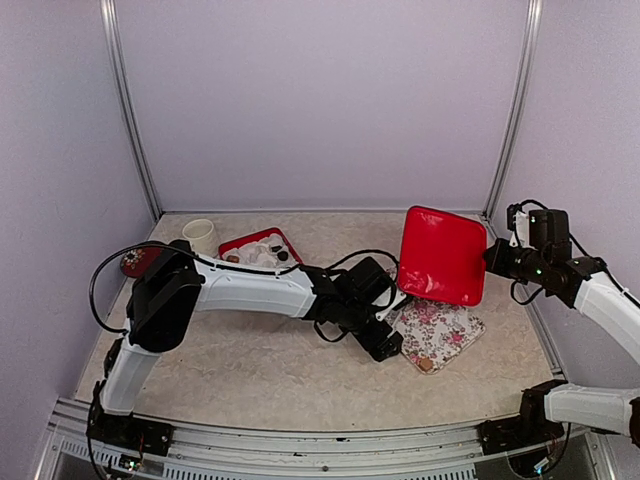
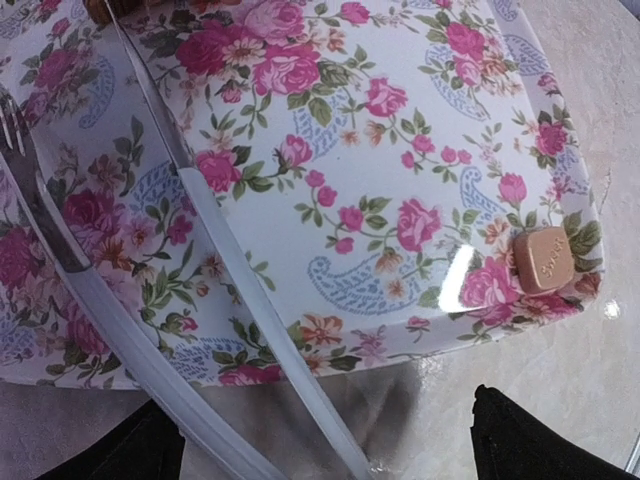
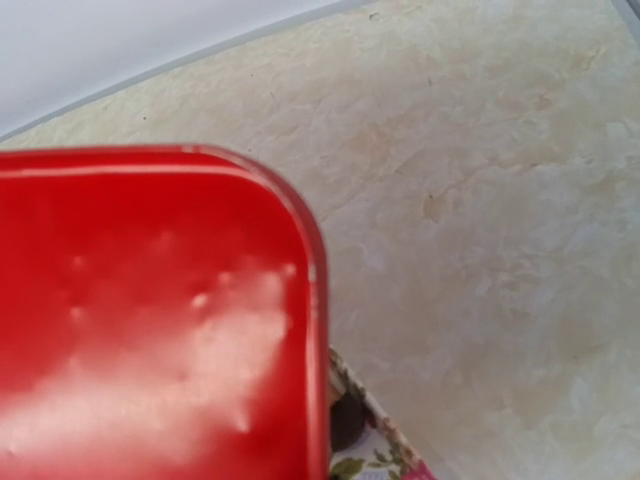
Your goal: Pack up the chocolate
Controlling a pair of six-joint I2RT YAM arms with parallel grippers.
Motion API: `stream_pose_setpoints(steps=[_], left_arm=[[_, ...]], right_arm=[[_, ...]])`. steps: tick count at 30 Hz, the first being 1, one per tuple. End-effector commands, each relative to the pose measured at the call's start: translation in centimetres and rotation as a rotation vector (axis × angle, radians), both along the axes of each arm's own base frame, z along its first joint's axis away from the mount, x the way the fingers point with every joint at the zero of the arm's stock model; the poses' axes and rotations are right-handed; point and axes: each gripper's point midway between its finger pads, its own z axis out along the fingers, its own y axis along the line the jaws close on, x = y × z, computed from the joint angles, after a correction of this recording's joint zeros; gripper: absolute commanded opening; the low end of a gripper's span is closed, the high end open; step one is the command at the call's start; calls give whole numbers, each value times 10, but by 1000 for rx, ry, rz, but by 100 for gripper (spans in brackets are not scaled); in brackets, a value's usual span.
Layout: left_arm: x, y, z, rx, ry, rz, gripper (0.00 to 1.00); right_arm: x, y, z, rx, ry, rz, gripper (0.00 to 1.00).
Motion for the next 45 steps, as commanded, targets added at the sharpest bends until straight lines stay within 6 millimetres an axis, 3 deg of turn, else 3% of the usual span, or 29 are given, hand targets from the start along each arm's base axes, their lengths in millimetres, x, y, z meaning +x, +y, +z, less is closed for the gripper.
stream_pose_setpoints(steps=[1,5,9,15,22,25,30,35,42,45], left_arm=[[-2,-2,78,-114,-79,-15,98],[-1,16,116,-186,-101,1,98],[19,48,142,-238,-109,64,97],[92,129,143,-219,-135,321,91],[160,221,158,-301,-145,605,94],[199,254,152,-303,-123,684,94],[250,257,147,-376,-40,695,94],[301,268,118,-324,-7,828,95],[358,298,94,-311,-14,1050,95],[372,301,82,-285,-23,1076,94]], right_arm=[[5,-4,30,12,-87,-15,0],[8,-3,42,27,-116,-17,0],[11,0,48,46,-129,-9,0],[12,5,47,57,-124,15,0],[21,18,42,104,-114,65,0],[25,21,43,120,-117,78,0],[27,24,43,129,-117,83,0],[23,20,44,112,-119,73,0],[22,19,37,102,-109,68,0],[22,18,35,101,-108,66,0]])
